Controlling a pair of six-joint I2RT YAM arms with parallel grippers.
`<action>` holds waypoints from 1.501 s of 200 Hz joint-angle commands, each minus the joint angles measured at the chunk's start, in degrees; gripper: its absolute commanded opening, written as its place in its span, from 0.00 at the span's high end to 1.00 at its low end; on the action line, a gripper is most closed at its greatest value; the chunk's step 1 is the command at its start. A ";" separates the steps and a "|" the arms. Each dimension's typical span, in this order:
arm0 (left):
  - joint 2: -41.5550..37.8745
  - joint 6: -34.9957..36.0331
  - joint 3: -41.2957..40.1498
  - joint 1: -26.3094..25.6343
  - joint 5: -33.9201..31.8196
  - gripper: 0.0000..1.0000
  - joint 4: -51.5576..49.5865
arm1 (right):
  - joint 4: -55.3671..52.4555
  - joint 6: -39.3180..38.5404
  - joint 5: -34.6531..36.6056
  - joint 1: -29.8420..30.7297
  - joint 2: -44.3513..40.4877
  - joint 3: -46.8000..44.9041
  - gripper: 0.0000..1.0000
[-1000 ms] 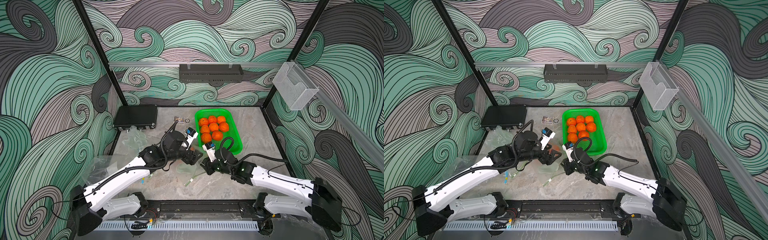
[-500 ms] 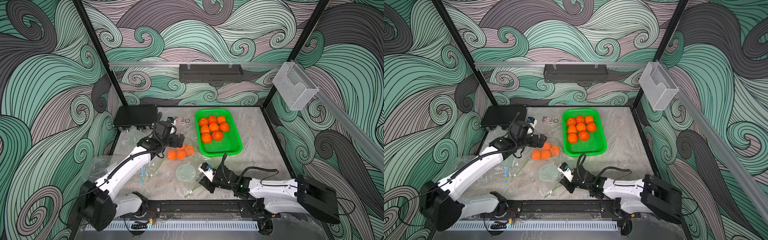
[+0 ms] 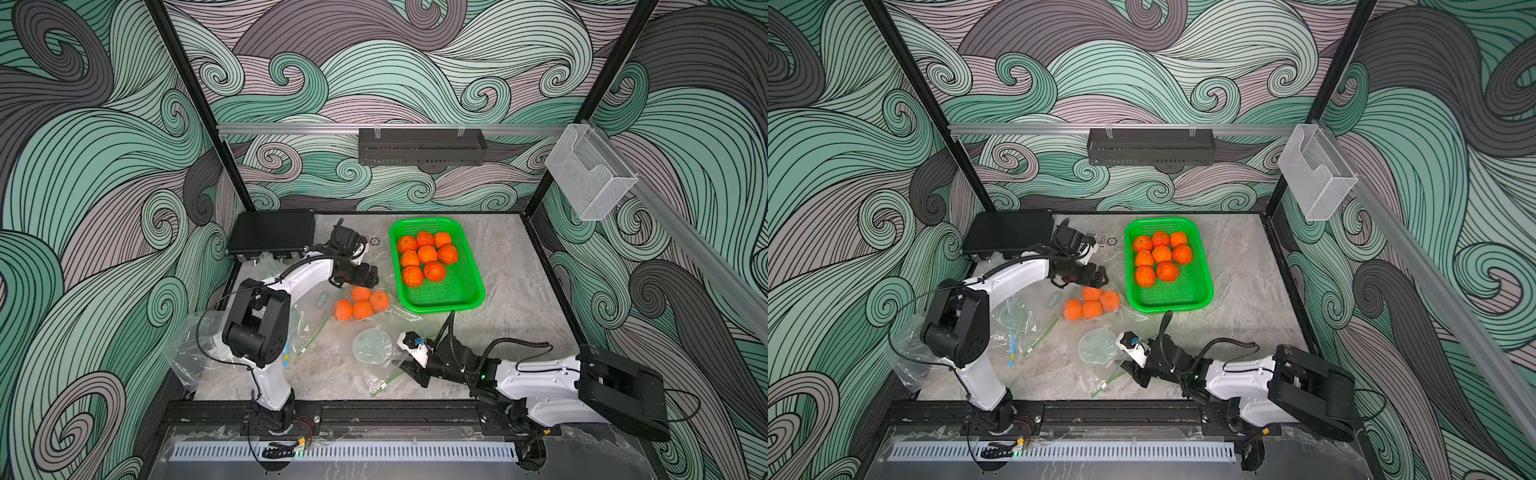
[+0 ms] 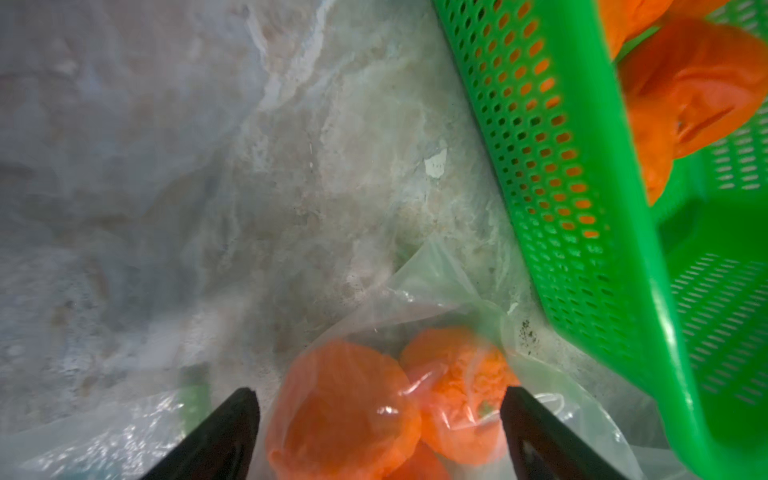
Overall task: Open the zip-top bag and take out the orange
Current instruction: Adjust the zipper food storage bag at the center of the board.
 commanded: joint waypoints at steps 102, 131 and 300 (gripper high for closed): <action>2.86 -1.43 4.20 -0.13 -0.21 1.00 -4.84 | 2.70 -0.33 2.07 0.40 1.02 1.17 0.58; -3.12 -6.60 2.00 -0.14 -0.38 1.00 -3.56 | 3.47 -0.19 2.32 0.40 2.09 2.10 0.58; -33.33 -13.70 -9.23 -1.05 -4.97 1.00 -8.37 | 17.98 3.48 7.80 0.13 21.40 3.14 0.60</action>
